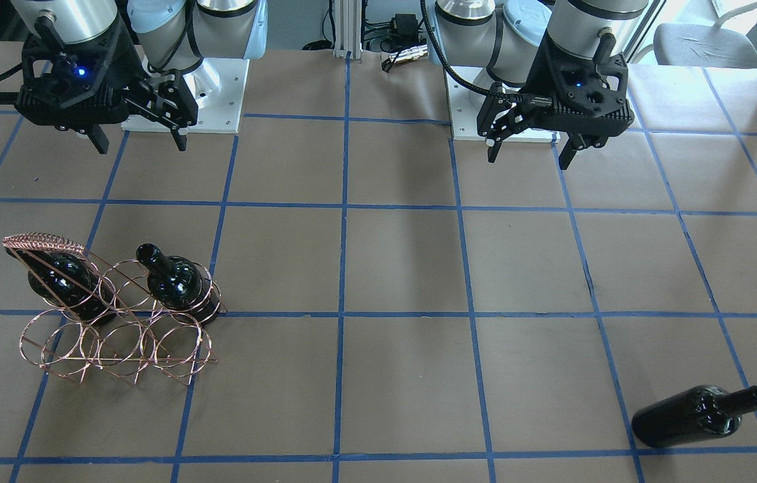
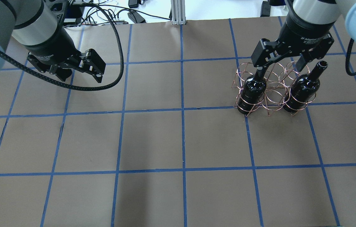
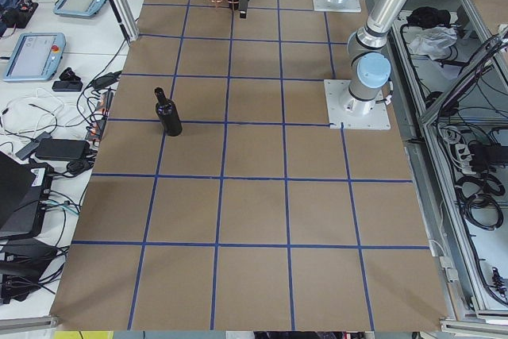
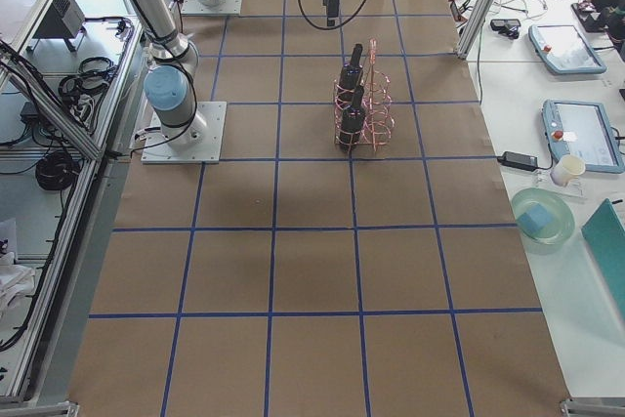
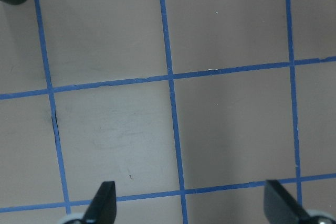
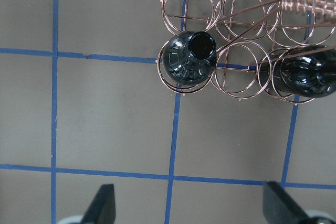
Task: Place wine into wine basket
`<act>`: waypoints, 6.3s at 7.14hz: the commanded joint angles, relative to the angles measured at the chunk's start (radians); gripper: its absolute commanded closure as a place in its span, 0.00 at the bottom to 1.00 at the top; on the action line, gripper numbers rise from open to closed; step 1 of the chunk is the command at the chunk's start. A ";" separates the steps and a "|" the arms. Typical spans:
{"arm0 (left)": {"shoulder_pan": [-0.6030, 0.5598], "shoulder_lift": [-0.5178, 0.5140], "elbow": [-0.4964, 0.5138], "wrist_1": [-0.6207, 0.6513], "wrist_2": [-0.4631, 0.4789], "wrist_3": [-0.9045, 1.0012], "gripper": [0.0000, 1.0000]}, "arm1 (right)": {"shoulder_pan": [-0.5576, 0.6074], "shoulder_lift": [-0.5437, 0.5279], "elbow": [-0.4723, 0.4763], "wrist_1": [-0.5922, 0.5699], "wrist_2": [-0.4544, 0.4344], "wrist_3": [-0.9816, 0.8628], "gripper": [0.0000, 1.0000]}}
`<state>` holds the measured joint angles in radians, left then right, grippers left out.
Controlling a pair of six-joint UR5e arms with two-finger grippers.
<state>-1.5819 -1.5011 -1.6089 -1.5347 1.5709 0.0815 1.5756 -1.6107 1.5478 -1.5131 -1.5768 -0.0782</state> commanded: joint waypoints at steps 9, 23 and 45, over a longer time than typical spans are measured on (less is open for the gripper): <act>0.248 -0.089 0.093 0.024 -0.014 0.277 0.00 | 0.001 0.000 0.000 -0.001 0.003 0.001 0.00; 0.416 -0.617 0.481 0.165 -0.058 0.439 0.00 | 0.001 0.000 0.002 0.002 0.001 0.000 0.00; -0.189 -0.257 0.063 0.223 -0.034 -0.236 1.00 | 0.001 -0.002 0.002 0.002 -0.006 -0.003 0.00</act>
<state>-1.6860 -1.7822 -1.4944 -1.3359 1.5363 -0.0846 1.5763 -1.6135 1.5493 -1.5123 -1.5789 -0.0801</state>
